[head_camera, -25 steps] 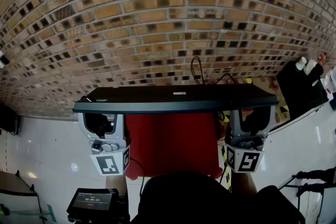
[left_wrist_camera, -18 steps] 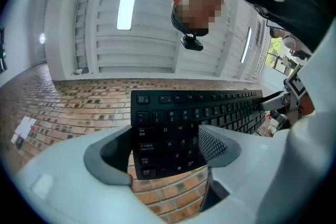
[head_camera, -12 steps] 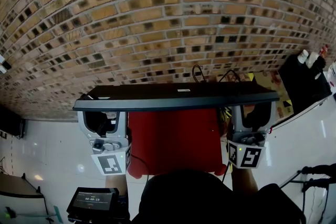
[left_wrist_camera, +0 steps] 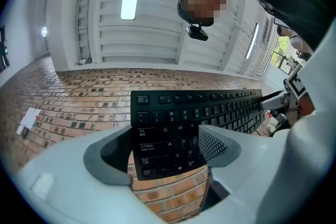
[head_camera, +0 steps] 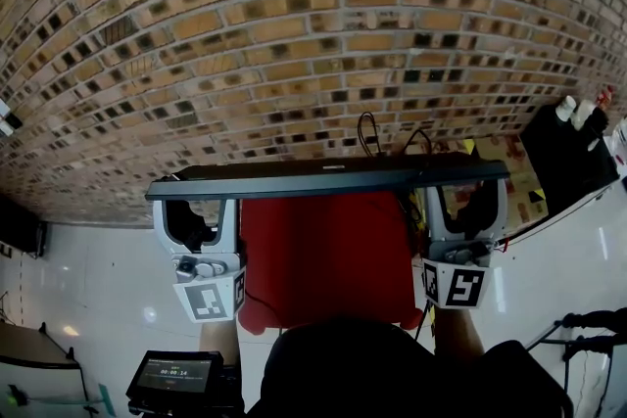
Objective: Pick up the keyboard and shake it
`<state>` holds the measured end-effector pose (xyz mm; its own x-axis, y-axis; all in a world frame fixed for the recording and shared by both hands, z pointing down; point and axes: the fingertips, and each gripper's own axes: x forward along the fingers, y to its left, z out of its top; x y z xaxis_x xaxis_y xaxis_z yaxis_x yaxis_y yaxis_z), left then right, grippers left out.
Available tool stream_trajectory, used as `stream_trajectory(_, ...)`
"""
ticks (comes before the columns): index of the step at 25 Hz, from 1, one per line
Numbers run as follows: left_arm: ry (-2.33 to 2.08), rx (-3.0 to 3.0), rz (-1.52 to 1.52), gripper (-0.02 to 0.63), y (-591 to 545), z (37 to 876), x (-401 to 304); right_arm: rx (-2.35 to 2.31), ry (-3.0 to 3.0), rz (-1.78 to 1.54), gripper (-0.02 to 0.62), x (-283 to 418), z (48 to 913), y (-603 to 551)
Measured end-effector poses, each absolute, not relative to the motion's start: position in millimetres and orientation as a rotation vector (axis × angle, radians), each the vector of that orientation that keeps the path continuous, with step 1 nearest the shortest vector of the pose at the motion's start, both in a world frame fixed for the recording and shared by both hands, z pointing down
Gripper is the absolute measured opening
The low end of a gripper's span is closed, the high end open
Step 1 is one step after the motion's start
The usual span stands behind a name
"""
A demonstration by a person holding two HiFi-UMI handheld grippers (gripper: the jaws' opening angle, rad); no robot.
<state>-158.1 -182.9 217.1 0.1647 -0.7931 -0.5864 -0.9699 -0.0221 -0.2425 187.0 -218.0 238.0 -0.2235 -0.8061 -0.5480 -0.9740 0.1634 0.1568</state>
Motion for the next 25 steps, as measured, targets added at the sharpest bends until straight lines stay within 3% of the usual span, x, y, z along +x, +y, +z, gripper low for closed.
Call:
stream_trajectory(8,1.602,-1.752,0.495,0.402,-159.2,188.4,-158.8,-1.65,2.023,0.817,0.385,181.2,207.7,-195.8)
stream_trajectory(25,1.664,-1.798,0.471,0.402,-166.8,213.1,-167.9,-1.687,2.088,0.761,0.385,174.9,224.0,-203.8)
